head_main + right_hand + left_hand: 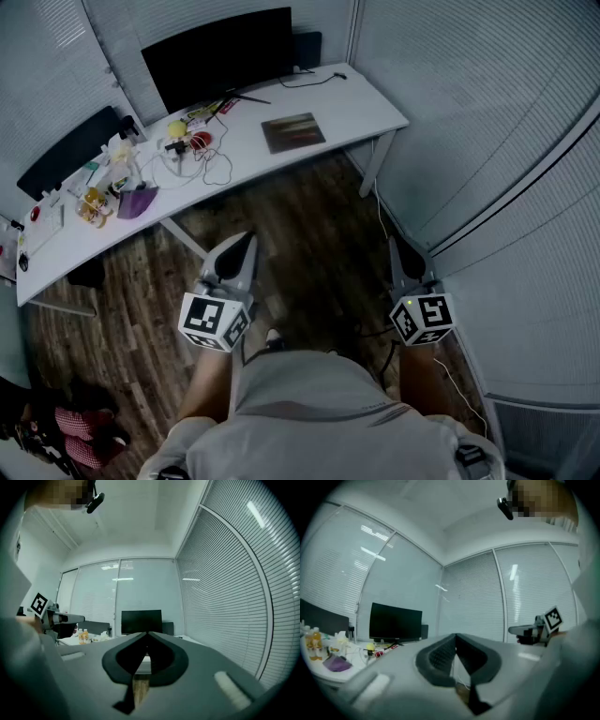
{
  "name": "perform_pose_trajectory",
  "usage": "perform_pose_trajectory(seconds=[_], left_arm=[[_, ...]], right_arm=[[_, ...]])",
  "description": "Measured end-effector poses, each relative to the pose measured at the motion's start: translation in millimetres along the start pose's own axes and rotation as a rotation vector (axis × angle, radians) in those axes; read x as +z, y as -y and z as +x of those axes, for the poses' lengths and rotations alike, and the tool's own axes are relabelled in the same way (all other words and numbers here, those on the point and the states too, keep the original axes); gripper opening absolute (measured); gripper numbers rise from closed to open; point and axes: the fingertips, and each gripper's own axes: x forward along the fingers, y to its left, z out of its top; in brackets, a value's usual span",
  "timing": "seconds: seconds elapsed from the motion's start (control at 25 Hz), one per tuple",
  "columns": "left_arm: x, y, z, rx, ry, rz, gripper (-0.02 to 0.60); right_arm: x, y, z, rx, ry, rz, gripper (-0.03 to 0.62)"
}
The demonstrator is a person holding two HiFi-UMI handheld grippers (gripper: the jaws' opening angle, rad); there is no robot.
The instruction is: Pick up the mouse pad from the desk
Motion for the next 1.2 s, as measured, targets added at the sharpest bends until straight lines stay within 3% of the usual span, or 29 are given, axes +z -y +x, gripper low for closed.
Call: perform_pose_trajectory(seconds=[0.52,0.84,1.0,1.2], left_arm=[[-0.4,-6.9,6.0,-0.01,-0.008,0.005,0.003],[-8.6,-16.1,9.0,-0.022,-0.036,-0.002,0.003],[-10.8,-26.7,9.9,-0.028,-0.051,0.001,0.003],[-15.4,-53.1,9.1,-0.03,-0.056,-0.004,0.003]], right_arm=[[-6.1,-8.0,14.1,0.026,-0.014,0.009,0.008],[-16.0,-6.9,26.3,0.012,-0.02,0.066,0.008],[-27.9,-14.9,39.7,0.023,-0.058,0.109,0.006],[-31.4,-20.4,60.6,-0.022,-0.054,0.139,0.006]])
